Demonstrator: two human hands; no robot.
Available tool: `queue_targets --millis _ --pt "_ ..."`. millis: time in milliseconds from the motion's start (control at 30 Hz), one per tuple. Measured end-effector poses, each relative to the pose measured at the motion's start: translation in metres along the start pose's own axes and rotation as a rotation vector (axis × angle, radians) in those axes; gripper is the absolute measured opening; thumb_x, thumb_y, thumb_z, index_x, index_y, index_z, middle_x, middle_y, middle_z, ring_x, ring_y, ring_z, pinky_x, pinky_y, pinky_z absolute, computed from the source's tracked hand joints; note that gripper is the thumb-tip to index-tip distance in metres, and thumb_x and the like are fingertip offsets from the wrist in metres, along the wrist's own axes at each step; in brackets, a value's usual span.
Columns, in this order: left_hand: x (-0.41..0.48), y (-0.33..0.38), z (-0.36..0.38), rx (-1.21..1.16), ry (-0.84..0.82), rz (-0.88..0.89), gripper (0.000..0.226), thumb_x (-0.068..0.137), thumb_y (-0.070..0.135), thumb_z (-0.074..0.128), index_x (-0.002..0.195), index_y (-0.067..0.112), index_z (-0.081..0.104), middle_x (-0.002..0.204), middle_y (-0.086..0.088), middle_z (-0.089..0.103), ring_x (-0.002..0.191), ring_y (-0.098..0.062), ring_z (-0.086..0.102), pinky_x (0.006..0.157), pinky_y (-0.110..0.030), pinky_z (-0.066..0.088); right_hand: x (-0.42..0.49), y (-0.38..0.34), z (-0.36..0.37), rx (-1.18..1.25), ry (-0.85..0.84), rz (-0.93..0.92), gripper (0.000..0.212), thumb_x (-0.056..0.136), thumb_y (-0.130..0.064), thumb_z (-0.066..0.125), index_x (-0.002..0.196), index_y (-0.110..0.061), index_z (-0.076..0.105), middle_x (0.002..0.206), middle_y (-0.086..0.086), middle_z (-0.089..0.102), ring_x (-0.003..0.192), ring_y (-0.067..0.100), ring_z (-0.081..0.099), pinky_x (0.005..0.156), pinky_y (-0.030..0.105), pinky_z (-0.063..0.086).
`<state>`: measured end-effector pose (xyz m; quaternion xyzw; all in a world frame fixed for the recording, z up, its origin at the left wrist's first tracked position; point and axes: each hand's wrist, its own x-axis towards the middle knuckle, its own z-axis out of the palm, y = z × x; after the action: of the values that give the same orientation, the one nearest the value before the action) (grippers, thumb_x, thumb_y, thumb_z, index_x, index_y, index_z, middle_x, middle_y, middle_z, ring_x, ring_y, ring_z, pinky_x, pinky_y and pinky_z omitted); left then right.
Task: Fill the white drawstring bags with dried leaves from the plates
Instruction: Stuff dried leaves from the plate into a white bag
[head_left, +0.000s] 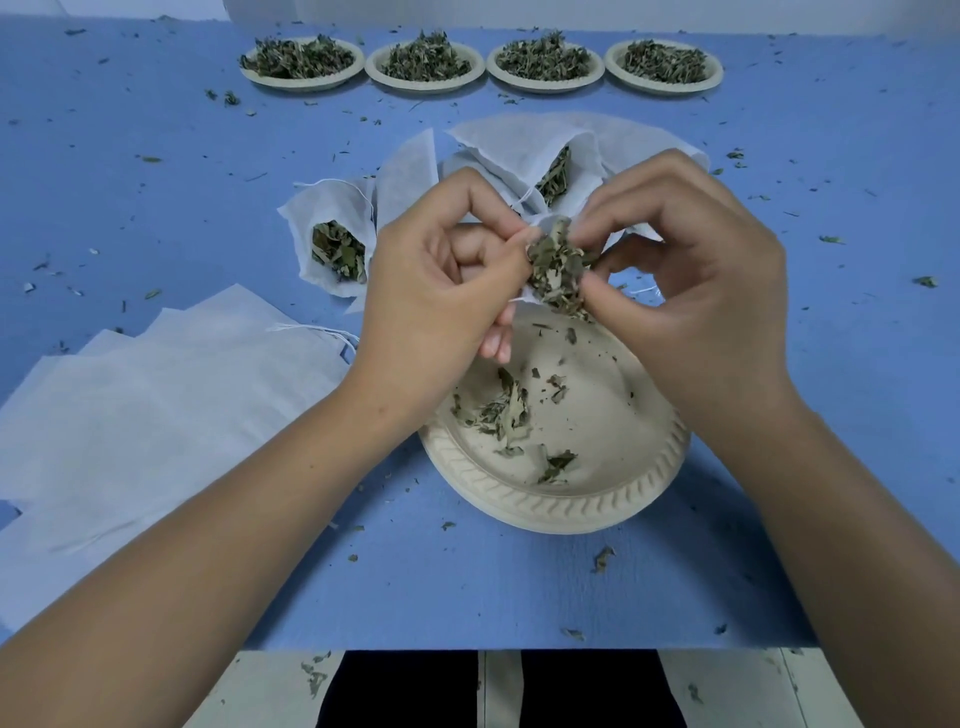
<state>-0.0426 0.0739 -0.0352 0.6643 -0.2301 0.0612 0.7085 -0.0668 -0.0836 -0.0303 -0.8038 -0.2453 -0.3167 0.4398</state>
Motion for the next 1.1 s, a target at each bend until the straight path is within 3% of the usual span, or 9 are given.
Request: queue_targets --millis 267,467,567,667,733,833,967,1100 --pt "-0.002 0.002 0.002 -0.017 -0.051 0.018 0.02 0.094 0.0 0.057 0.078 0.009 0.052 0.043 0.009 0.047 0.028 -0.006 0.037 0.035 -0.021 0.04 -0.004 0.004 0.007 -0.213 -0.031 -0.023 0.01 0.076 0.012 0.065 0.077 0.003 0.069 0.078 0.01 0.064 0.07 0.021 0.06 0.066 0.032 0.049" --pt "0.0 0.001 0.0 -0.024 0.042 0.011 0.023 0.095 0.002 0.058 0.076 0.011 0.05 0.043 0.009 0.046 0.028 -0.007 0.035 0.036 -0.022 0.041 0.001 0.006 -0.005 0.006 -0.034 0.101 0.024 0.075 0.009 0.069 0.073 -0.006 0.05 0.077 0.012 0.052 0.066 0.026 0.05 0.06 0.033 0.044" --pt "0.0 0.001 0.0 -0.018 0.051 0.008 0.023 0.095 0.003 0.059 0.076 0.012 0.05 0.043 0.009 0.046 0.028 -0.008 0.036 0.036 -0.022 0.041 0.001 0.003 -0.005 0.09 -0.003 0.07 0.025 0.078 0.016 0.065 0.075 -0.008 0.058 0.081 0.007 0.054 0.072 0.024 0.053 0.063 0.028 0.043" --pt "0.0 0.0 0.001 -0.017 0.046 0.011 0.023 0.094 0.0 0.056 0.076 0.012 0.05 0.043 0.009 0.047 0.028 -0.007 0.036 0.036 -0.021 0.04 0.0 0.001 -0.004 0.099 -0.041 -0.019 0.032 0.08 0.021 0.051 0.086 -0.007 0.065 0.09 0.008 0.06 0.083 0.024 0.059 0.069 0.035 0.046" --pt "0.0 0.0 0.0 -0.031 0.044 0.008 0.022 0.094 -0.002 0.055 0.077 0.012 0.05 0.043 0.009 0.047 0.028 -0.006 0.036 0.036 -0.021 0.04 -0.001 0.0 -0.003 0.054 -0.09 -0.07 0.028 0.082 0.016 0.053 0.092 -0.005 0.067 0.094 0.011 0.062 0.088 0.026 0.06 0.073 0.038 0.048" --pt "-0.001 0.001 0.0 -0.049 0.022 0.032 0.021 0.094 0.001 0.058 0.077 0.011 0.051 0.043 0.007 0.047 0.028 -0.007 0.037 0.036 -0.02 0.039 -0.002 0.0 0.001 -0.083 -0.169 -0.065 0.014 0.084 0.005 0.061 0.094 0.0 0.07 0.092 0.011 0.063 0.084 0.018 0.057 0.076 0.031 0.048" --pt "-0.002 0.002 -0.001 -0.067 -0.005 0.042 0.02 0.093 0.002 0.059 0.077 0.011 0.053 0.043 0.007 0.047 0.028 -0.007 0.037 0.035 -0.02 0.039 -0.004 0.002 0.002 -0.177 -0.266 -0.064 0.013 0.084 0.002 0.058 0.091 0.002 0.068 0.092 0.012 0.064 0.085 0.021 0.055 0.081 0.025 0.043" --pt "0.003 0.001 -0.003 -0.096 0.101 0.031 0.023 0.093 0.005 0.06 0.074 0.014 0.052 0.043 0.004 0.048 0.027 -0.006 0.035 0.036 -0.019 0.038 0.002 0.001 -0.009 -0.169 -0.186 -0.109 0.018 0.083 -0.012 0.063 0.098 -0.004 0.067 0.102 0.007 0.062 0.095 0.02 0.052 0.088 0.026 0.037"
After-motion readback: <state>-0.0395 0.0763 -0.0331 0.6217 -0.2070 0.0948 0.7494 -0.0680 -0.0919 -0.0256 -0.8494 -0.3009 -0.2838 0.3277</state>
